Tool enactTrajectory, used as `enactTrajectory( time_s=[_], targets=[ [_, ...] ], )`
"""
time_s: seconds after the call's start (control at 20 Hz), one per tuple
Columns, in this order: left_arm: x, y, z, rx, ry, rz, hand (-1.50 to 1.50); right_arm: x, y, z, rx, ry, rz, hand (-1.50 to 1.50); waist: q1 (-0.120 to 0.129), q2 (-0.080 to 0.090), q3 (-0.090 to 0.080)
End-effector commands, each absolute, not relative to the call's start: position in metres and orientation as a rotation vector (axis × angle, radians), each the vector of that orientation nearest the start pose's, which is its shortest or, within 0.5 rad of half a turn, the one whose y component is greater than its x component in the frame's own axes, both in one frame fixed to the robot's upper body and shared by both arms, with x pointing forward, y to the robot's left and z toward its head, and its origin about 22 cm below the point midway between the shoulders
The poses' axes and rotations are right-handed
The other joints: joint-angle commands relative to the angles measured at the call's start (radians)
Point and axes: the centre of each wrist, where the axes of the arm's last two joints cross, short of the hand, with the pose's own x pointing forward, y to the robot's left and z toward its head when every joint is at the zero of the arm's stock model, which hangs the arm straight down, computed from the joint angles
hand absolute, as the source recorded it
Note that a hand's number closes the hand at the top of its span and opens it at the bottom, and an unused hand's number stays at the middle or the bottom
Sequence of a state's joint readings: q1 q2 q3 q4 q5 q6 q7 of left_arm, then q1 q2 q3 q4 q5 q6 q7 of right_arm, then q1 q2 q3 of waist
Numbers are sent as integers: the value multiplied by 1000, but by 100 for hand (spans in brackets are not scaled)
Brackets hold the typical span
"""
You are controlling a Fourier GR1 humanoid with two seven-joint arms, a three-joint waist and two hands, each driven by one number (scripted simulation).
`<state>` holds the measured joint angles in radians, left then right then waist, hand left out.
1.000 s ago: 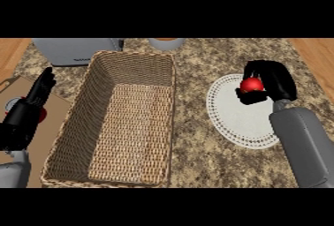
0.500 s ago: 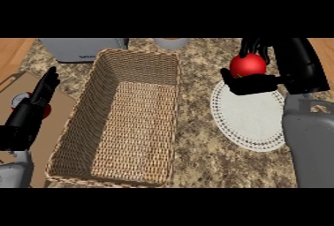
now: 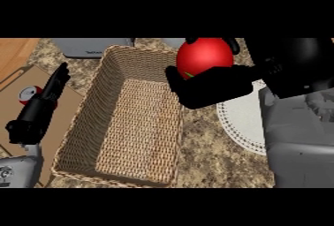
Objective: Pick the tomato from the placemat and place it in the basket
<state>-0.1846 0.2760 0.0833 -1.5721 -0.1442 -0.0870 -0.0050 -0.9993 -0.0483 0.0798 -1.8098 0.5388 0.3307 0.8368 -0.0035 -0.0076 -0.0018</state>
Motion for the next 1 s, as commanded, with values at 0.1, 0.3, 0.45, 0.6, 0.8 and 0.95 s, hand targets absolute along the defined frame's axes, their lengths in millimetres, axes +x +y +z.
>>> enactTrajectory(
  time_s=[0.1,0.3,0.45,0.6,0.8,0.95],
  targets=[
    [295,301,69,299,-1720,-374,0,273,-33,345,-537,-1764,761,150,19,7,0],
    [296,283,79,277,-1717,-377,0,279,-18,342,-503,-1686,819,150,16,5,1],
    [297,284,86,279,-1731,-389,0,287,1,340,-512,-1642,869,150,20,6,1],
    [298,298,74,301,-1737,-386,0,289,4,315,-462,-1552,920,150,12,6,1],
    [294,286,73,288,-1717,-379,0,303,20,306,-609,-1437,1002,150,12,5,0],
    [289,283,72,281,-1717,-381,0,324,9,304,-714,-1384,1098,150,11,7,1]
  ],
)
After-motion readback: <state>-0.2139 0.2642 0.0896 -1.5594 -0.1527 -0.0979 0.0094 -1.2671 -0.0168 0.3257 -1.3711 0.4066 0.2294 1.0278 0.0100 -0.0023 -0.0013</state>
